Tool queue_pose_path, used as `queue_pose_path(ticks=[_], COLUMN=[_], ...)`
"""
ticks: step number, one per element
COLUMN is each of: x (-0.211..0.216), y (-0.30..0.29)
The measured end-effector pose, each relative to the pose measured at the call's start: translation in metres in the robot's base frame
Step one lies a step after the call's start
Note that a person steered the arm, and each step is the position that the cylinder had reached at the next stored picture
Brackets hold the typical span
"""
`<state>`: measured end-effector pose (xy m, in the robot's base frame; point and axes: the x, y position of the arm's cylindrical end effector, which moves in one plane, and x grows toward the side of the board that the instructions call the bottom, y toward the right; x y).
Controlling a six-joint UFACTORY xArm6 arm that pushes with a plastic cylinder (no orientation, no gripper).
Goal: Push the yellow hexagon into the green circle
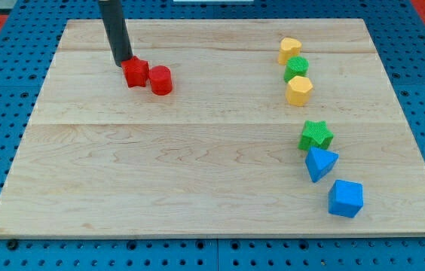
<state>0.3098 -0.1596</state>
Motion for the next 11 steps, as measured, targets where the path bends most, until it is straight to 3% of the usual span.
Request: queue_pose_path(ticks=[1,2,3,4,5,7,9,11], x=[-0.006,-0.023,0.009,0.061,0.099,0.092,0.087,0.042], y=[0.013,0.101,0.142,0.126,0.184,0.29,0.319,0.319])
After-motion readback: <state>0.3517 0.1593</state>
